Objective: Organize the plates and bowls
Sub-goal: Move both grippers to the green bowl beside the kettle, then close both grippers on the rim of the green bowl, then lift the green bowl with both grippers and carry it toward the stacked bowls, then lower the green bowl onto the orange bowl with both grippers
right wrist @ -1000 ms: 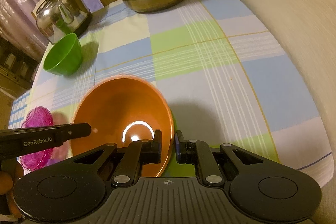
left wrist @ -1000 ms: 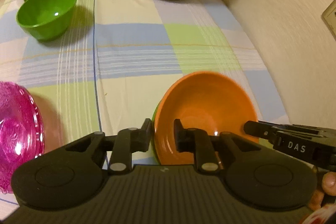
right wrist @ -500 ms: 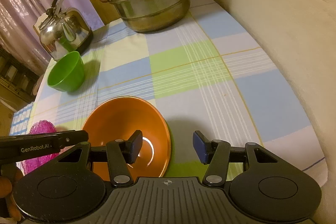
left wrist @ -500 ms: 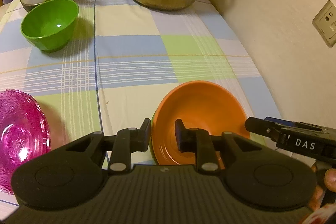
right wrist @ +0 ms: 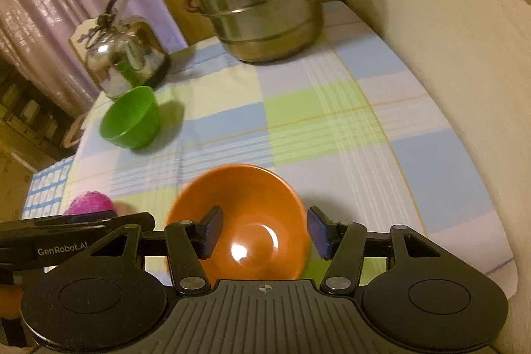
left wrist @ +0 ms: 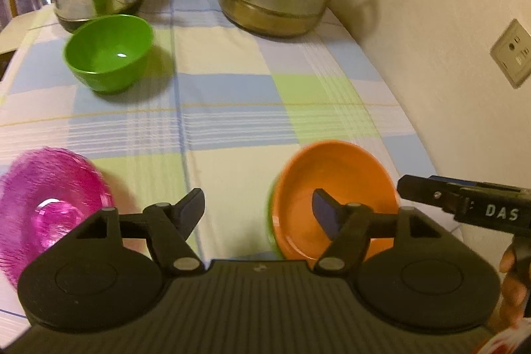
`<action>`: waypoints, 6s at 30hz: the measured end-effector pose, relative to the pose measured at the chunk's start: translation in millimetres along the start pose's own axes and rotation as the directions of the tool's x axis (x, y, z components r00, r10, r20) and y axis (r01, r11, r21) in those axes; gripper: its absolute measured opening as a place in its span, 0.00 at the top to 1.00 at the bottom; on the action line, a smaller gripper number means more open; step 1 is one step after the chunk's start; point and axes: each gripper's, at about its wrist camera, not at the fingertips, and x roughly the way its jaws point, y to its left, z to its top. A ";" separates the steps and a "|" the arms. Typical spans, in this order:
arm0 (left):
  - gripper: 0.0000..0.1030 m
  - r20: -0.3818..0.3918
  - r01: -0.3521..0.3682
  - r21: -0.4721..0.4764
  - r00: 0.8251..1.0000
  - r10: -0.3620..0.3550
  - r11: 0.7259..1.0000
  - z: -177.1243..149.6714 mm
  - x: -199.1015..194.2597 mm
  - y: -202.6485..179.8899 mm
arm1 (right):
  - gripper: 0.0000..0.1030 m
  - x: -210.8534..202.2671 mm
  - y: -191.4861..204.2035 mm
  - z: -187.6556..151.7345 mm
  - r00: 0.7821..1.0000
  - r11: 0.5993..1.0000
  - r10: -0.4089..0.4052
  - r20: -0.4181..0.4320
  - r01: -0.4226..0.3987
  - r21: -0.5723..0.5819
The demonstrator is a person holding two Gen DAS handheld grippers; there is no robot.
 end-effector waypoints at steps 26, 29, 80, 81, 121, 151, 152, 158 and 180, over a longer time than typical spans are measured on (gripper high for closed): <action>0.13 0.106 -0.103 -0.204 0.986 0.127 0.974 75.5 5.5 187.7 | 0.28 115.7 148.5 68.7 0.994 0.974 0.086 -0.068 -0.098 -0.204; 0.12 0.109 -0.108 -0.224 0.985 0.135 0.969 84.1 15.7 205.2 | 0.28 135.7 155.9 74.8 0.993 0.973 0.085 -0.080 -0.100 -0.209; 0.89 0.021 -0.124 -0.208 0.991 0.131 0.970 155.9 129.8 252.3 | 0.93 304.0 180.4 145.5 0.985 0.989 0.069 -0.157 -0.088 -0.116; 0.89 0.019 -0.121 -0.203 0.992 0.128 0.972 155.4 126.9 247.6 | 0.93 299.6 177.9 145.7 0.985 0.990 0.072 -0.156 -0.089 -0.111; 0.89 0.024 -0.049 -0.097 0.998 0.051 0.994 -113.9 -104.8 23.5 | 0.93 -50.5 79.7 -97.5 0.997 0.998 0.040 -0.068 -0.036 0.058; 0.89 -0.067 0.049 -0.075 0.996 -0.054 0.996 -143.3 -73.9 -44.9 | 0.95 -87.4 0.7 -135.6 0.998 0.993 -0.049 -0.037 0.053 0.107; 0.89 -0.062 0.054 -0.074 0.996 -0.059 0.996 -139.3 -74.9 -46.0 | 0.95 -89.6 0.3 -132.2 0.998 0.993 -0.049 -0.030 0.052 0.108; 0.89 -0.020 0.073 -0.060 0.997 -0.074 0.996 -109.5 -79.6 -54.8 | 0.95 -100.8 0.2 -104.5 0.999 0.993 -0.052 0.016 0.050 0.103; 0.89 -0.058 0.040 -0.059 0.997 -0.044 0.997 -19.3 1.7 -43.9 | 0.95 -21.1 -16.5 -6.3 0.999 0.996 -0.047 -0.015 0.048 0.077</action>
